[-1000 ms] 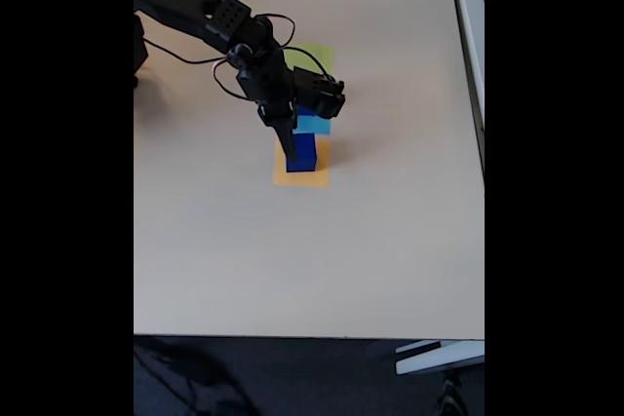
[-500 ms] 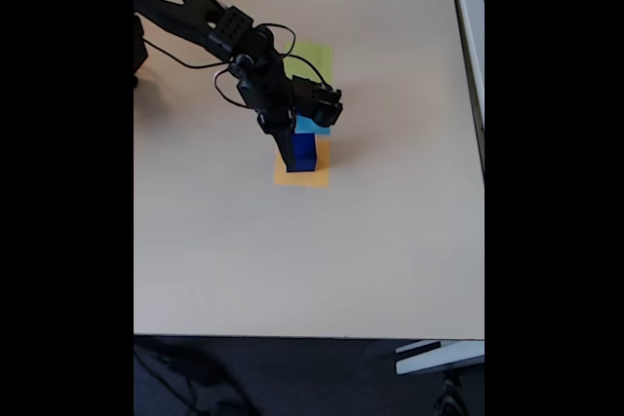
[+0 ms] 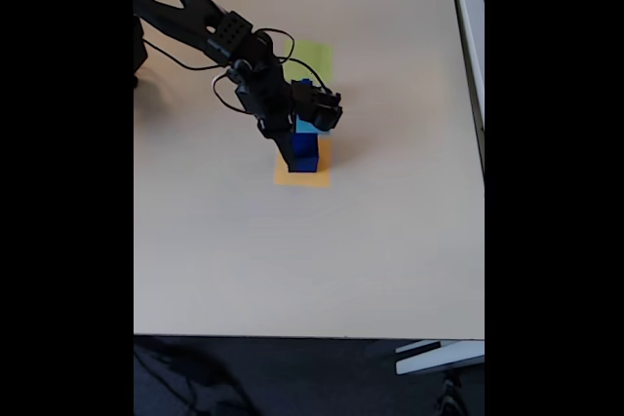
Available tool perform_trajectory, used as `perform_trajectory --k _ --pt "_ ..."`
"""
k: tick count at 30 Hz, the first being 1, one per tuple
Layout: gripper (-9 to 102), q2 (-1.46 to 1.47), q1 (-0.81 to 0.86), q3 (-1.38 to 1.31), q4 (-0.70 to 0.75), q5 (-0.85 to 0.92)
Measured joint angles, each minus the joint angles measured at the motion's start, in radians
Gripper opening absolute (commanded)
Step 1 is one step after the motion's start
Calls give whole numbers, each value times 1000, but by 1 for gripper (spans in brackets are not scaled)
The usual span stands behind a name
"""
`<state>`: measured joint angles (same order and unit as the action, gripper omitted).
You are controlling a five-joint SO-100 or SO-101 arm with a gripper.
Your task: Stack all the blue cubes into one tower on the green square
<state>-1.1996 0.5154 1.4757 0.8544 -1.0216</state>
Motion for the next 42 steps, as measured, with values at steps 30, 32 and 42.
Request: perform_trajectory --k 30,32,42 --pt "0 -34 -5 -40 95 72" --pt "0 -55 -6 -77 144 77" --pt "0 -149 -14 -344 396 83"
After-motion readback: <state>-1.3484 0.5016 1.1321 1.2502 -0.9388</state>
